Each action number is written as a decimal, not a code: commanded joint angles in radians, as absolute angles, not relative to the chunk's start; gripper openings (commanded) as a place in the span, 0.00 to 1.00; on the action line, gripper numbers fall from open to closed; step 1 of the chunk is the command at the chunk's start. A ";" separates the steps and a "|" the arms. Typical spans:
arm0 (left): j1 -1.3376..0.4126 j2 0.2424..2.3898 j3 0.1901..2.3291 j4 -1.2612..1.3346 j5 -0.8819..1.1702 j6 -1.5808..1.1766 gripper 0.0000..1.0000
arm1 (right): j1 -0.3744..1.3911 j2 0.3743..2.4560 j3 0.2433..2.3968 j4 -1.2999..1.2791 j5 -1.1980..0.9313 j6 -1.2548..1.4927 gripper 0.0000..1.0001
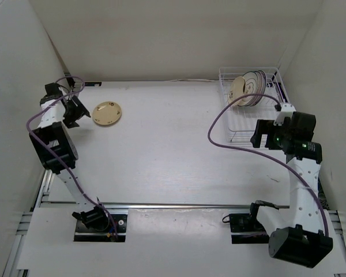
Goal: Unload the plates from the dish rack
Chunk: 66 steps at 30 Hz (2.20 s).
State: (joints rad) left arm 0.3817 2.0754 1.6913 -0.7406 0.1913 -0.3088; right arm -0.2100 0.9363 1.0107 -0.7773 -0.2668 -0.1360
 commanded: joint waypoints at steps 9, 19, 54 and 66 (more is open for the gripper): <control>0.287 1.337 1.317 -0.660 0.515 -0.212 0.86 | -0.180 1.327 1.500 -0.511 -0.106 0.018 0.97; 0.287 0.962 1.020 -0.670 0.678 -0.035 0.89 | -0.017 1.854 2.073 -0.685 0.026 -0.150 0.59; 0.287 1.103 0.951 -0.657 0.710 0.018 0.89 | -0.003 2.247 2.304 -0.693 0.002 -0.129 0.57; 0.287 1.094 0.940 -0.657 0.710 0.009 0.90 | -0.012 2.342 2.349 -0.693 -0.017 -0.147 0.53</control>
State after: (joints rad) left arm 0.2840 1.1126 0.9417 -0.6720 0.6819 0.0071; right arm -0.0109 2.3085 2.2990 -0.7097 0.0082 -0.1413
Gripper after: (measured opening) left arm 0.900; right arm 0.532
